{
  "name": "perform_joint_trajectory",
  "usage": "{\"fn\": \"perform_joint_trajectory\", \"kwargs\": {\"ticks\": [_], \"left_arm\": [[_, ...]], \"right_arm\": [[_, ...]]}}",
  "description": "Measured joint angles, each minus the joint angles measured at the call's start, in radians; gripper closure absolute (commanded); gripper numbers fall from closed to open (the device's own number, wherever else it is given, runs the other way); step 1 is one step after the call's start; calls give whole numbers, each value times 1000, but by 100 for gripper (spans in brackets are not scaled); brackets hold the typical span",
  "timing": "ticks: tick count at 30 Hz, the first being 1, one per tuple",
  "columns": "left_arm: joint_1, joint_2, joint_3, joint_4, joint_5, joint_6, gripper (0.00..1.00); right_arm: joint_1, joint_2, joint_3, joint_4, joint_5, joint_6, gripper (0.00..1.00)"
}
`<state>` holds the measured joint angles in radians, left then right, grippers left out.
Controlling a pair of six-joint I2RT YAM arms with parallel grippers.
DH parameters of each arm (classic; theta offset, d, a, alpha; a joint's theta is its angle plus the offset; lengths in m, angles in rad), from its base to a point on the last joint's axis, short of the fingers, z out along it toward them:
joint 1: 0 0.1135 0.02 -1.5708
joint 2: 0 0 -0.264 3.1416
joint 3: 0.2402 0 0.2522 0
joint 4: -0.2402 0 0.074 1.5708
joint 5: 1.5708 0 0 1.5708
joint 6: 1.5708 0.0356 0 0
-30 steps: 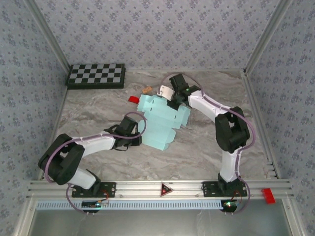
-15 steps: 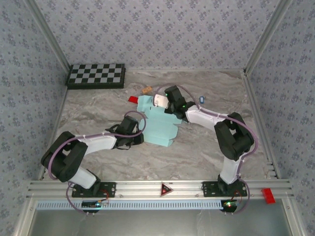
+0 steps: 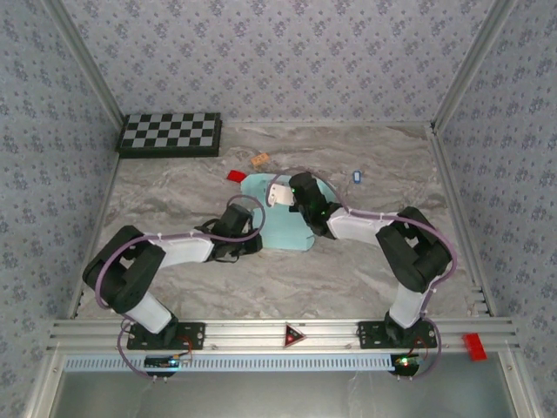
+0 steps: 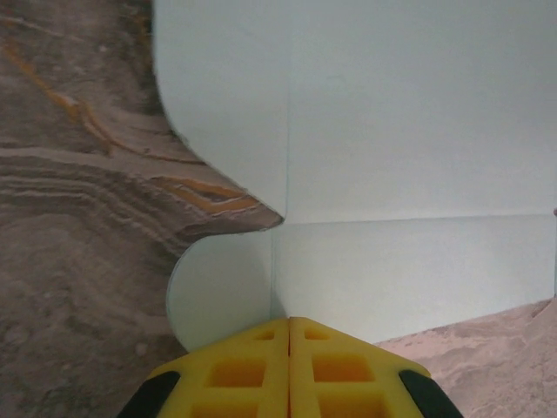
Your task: Fold the paper box
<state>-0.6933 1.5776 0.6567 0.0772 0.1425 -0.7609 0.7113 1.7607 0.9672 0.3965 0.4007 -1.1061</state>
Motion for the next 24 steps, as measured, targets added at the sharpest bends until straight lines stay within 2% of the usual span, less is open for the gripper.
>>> {"fn": "perform_joint_trajectory", "kwargs": {"ticks": [8,13,19,24], "left_arm": [[-10,20,10,21,3,-11,93],[-14,22,13,25,3,-11,91],[-16,3,19,0,-2,4,73],[-6,-79,35,-85,-29,35,57]], "right_arm": [[27,0,-82,156,50,-70,100],[29,1,-89,188,58,-97,100],[26,1,-84,180,56,-111,100],[18,1,-52,129,35,-107,100]]}}
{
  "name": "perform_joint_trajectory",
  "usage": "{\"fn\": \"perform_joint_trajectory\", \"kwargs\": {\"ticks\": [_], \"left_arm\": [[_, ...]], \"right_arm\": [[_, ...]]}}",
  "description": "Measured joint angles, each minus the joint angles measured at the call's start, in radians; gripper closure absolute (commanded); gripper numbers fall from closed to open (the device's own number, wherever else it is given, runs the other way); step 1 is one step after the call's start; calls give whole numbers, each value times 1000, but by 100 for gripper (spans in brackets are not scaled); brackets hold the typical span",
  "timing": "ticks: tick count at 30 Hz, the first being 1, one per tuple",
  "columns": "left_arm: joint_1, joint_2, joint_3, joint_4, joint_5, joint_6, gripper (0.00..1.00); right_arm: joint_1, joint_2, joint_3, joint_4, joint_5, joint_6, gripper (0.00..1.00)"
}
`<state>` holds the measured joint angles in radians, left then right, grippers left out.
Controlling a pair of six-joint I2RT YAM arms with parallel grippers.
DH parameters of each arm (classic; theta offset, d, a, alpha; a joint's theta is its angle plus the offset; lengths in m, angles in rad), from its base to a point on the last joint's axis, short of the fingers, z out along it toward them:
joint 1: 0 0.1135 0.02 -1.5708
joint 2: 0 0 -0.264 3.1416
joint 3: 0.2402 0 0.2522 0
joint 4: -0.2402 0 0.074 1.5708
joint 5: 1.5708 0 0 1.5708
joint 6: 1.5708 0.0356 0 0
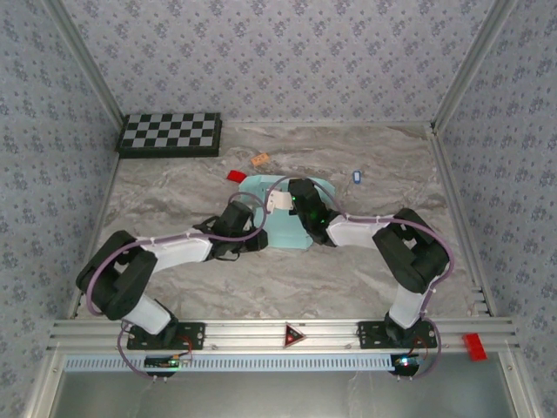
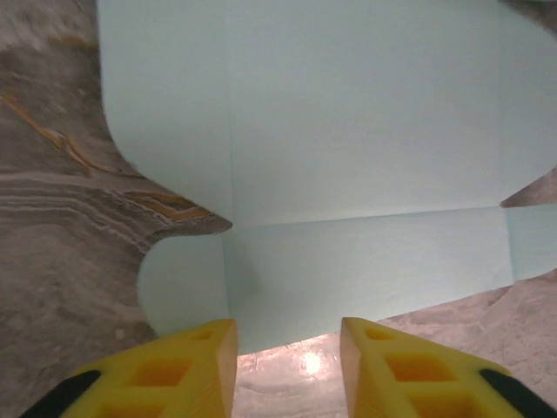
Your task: Fold the paper box
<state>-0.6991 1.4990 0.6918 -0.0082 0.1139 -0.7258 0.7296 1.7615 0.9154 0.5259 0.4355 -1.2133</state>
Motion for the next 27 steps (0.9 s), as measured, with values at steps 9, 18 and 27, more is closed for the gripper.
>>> {"fn": "perform_joint_trajectory", "kwargs": {"ticks": [9,18,27], "left_arm": [[139,-206,50,-164,-82,99,44],[366,-179,139,-299,-107,211,38],[437,73,312,-330,-61,299,38]], "right_arm": [[-33,0,98,-182,-80,53,100],[-52,0,151,-309,-130,101,100],[-53,0,174,-357,-145,126,100]]}}
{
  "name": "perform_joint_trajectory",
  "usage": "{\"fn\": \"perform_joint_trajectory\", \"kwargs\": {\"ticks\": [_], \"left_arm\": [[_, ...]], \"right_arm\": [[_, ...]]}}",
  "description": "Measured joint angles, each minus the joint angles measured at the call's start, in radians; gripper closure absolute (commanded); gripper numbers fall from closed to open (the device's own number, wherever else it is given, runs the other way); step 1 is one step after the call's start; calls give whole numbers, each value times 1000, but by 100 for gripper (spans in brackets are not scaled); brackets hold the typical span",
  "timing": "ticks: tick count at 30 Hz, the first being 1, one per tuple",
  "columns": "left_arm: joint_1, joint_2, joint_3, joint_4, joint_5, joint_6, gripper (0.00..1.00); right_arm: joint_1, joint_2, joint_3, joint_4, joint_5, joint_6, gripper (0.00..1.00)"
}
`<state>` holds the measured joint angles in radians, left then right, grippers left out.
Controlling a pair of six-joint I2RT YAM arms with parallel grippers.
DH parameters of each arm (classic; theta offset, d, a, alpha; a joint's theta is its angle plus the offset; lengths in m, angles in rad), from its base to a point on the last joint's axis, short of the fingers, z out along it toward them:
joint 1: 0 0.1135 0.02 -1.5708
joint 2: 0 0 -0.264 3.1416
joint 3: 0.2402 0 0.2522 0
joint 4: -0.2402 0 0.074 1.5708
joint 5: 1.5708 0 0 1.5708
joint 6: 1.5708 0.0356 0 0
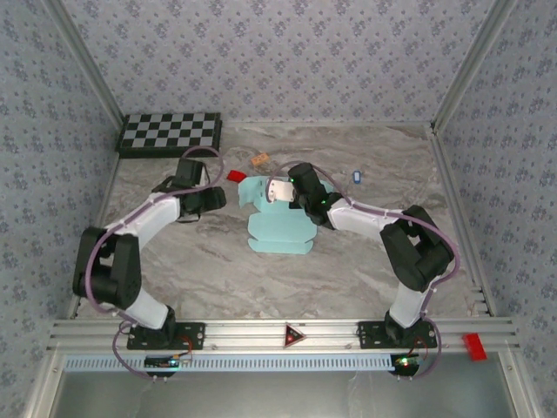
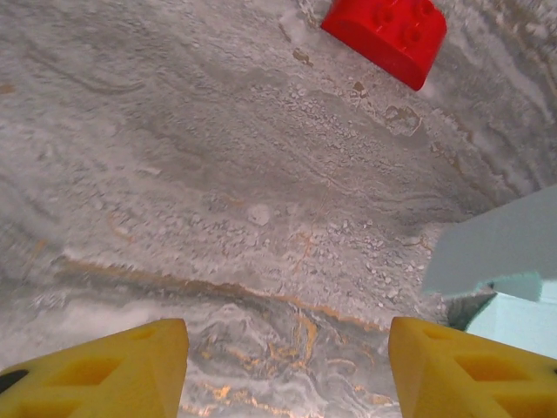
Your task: Fold the paper box
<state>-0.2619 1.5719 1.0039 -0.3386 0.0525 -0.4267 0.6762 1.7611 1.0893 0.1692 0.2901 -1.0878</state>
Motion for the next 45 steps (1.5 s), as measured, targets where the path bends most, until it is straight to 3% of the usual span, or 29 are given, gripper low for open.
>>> {"fn": "perform_joint_trajectory", "kwargs": {"ticks": [18,38,45], "left_arm": [[0,212,147,31,106,95,38],[0,218,147,150,328,192,40],[-1,218,69,259,413,226,44]], "right_arm": [[0,0,2,-5,1,8,100],[0,0,2,-2,9,19,100],[3,7,2,6,10,19,100]]}}
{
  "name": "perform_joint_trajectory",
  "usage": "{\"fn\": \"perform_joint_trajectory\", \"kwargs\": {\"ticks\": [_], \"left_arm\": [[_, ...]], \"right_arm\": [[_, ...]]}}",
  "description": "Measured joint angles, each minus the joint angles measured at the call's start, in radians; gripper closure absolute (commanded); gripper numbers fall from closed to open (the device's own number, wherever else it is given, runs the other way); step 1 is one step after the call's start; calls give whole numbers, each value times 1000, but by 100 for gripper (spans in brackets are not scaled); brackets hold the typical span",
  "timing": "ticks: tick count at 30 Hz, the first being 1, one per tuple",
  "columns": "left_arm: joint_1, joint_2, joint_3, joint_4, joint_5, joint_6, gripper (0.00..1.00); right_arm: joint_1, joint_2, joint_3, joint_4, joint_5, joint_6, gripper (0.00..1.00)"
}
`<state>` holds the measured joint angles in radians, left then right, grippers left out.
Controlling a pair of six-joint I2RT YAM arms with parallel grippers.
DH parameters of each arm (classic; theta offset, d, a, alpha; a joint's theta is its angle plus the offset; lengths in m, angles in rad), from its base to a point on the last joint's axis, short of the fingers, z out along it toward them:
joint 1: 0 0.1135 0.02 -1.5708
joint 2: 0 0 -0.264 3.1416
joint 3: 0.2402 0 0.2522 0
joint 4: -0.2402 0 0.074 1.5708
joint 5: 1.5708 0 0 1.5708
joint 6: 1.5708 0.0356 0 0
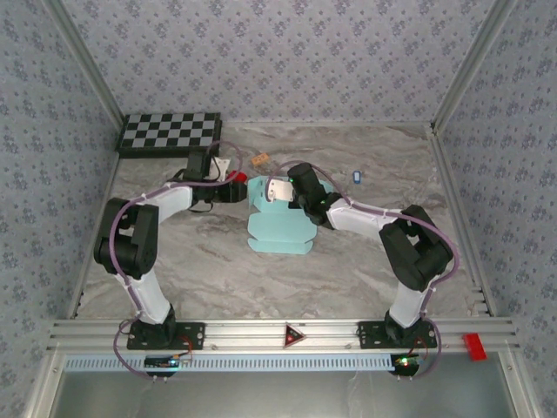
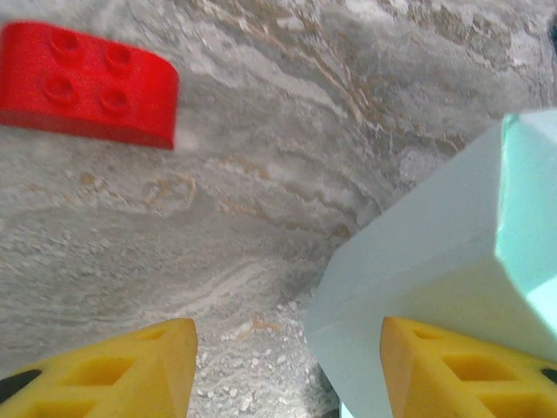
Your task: Fold the paper box
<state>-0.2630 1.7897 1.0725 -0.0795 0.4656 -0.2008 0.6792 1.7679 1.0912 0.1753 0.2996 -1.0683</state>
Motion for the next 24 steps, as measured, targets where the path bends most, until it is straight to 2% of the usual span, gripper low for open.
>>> {"fn": "perform_joint_trajectory", "kwargs": {"ticks": [12,24], "left_arm": [[-33,0,-18,31,72,86,46],[-53,6,-16,34,126,108,48]], "right_arm": [[2,7,6,0,10,0,100],[6,9,7,5,18,0,100]]}}
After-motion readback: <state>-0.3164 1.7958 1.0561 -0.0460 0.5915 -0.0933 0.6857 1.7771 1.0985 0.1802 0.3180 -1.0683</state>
